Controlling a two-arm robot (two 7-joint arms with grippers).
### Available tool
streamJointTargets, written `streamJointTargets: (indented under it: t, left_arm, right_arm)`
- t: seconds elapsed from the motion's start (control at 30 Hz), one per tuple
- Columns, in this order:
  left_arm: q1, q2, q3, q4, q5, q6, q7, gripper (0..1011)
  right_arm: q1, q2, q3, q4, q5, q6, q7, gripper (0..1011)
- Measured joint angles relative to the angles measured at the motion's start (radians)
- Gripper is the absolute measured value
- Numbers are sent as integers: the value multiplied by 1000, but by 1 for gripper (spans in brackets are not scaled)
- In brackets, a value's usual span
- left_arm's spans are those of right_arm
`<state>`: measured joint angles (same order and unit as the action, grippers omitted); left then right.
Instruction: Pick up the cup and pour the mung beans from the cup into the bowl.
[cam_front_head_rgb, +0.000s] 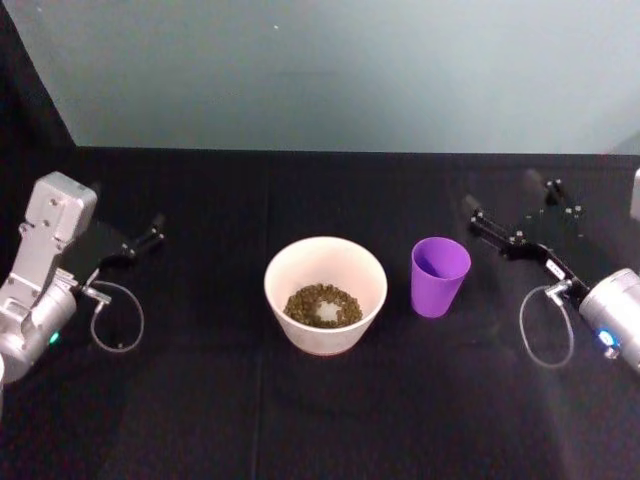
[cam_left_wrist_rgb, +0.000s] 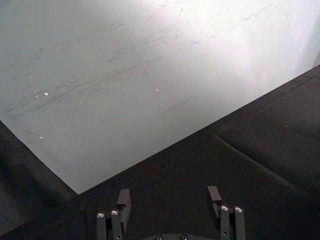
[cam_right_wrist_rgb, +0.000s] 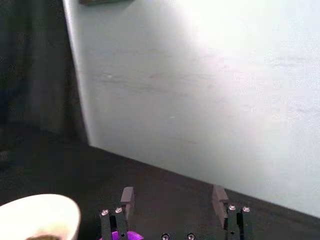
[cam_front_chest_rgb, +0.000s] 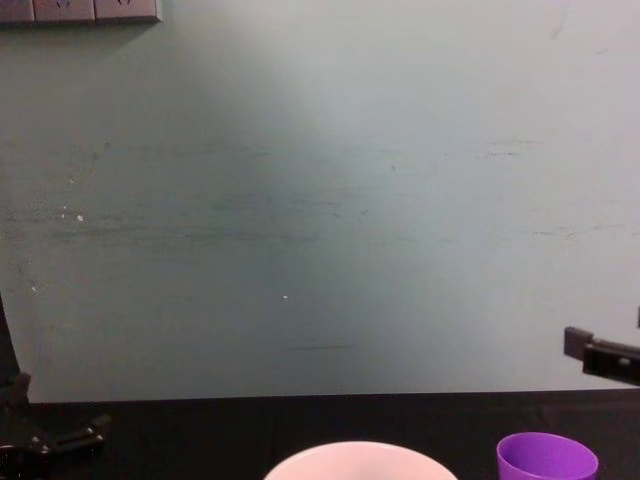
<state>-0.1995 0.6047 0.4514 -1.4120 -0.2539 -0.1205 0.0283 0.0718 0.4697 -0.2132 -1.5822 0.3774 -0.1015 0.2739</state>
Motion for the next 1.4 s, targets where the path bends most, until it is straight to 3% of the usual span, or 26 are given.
streamJointTargets:
  t: [0.2, 0.73, 1.07, 1.4]
  left_arm:
    - [0, 0, 0, 0, 0, 0, 0, 1000]
    - [0, 0, 0, 0, 0, 0, 0, 1000]
    - [0, 0, 0, 0, 0, 0, 0, 1000]
    - [0, 0, 0, 0, 0, 0, 0, 1000]
  right_arm:
    - [-26, -33, 21, -25, -70, -6, -88, 1003]
    - [-17, -89, 53, 62, -166, -82, -134, 1003]
    - [-12, -111, 68, 85, -200, -92, -133, 1003]
    - [-5, -116, 74, 99, -193, -92, -103, 1002]
